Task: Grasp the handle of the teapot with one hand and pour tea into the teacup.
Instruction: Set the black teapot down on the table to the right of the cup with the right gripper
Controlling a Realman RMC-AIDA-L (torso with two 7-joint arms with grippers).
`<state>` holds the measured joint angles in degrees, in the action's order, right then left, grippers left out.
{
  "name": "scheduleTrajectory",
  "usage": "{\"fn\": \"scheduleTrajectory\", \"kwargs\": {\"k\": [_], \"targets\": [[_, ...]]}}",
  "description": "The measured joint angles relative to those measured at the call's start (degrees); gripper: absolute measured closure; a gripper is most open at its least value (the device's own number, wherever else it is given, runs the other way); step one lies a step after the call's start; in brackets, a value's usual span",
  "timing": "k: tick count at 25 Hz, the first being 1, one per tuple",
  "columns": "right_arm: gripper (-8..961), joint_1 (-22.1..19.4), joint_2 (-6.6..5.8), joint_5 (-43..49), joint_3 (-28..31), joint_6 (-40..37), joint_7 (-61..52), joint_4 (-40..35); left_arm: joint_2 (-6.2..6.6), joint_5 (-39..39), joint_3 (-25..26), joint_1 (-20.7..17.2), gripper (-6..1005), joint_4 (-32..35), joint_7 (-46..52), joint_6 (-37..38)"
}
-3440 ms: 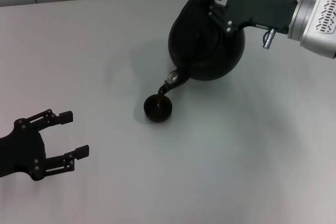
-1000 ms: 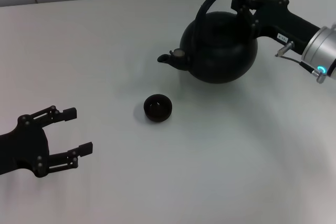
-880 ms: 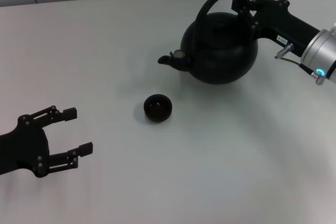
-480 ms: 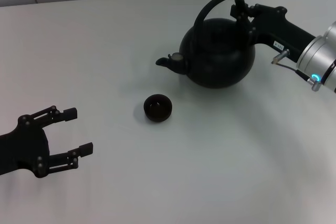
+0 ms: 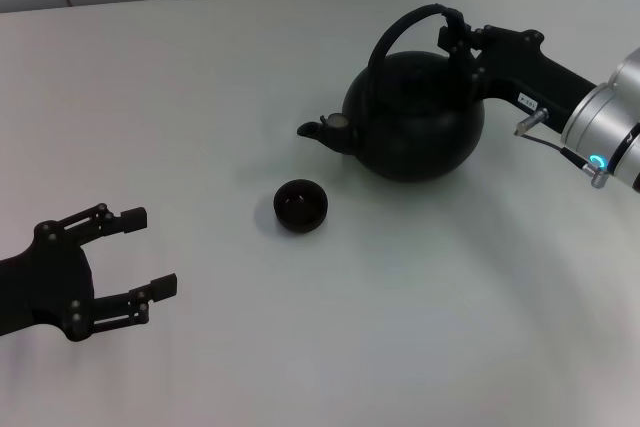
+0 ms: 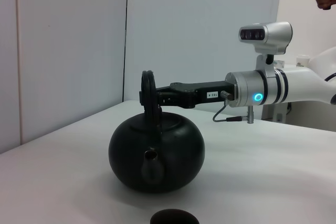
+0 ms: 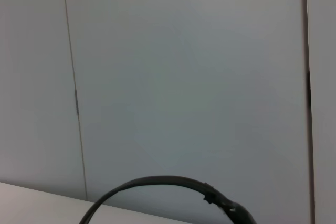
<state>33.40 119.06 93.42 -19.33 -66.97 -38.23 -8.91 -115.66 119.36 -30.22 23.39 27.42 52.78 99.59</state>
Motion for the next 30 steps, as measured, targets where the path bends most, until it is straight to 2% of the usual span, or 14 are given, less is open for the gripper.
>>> {"fn": "scheduleTrajectory", "kwargs": {"k": [22, 30], "targets": [[797, -1.03, 0.21, -2.01, 0.06, 1.12, 0.00, 1.44, 0.00, 0.00, 0.16, -0.50, 166, 0.00, -0.05, 0.49], [431, -2.17, 0.16, -2.77, 0.08, -1.63, -0.01, 0.91, 0.00, -0.04, 0.17, -0.63, 166, 0.00, -0.04, 0.67]]}}
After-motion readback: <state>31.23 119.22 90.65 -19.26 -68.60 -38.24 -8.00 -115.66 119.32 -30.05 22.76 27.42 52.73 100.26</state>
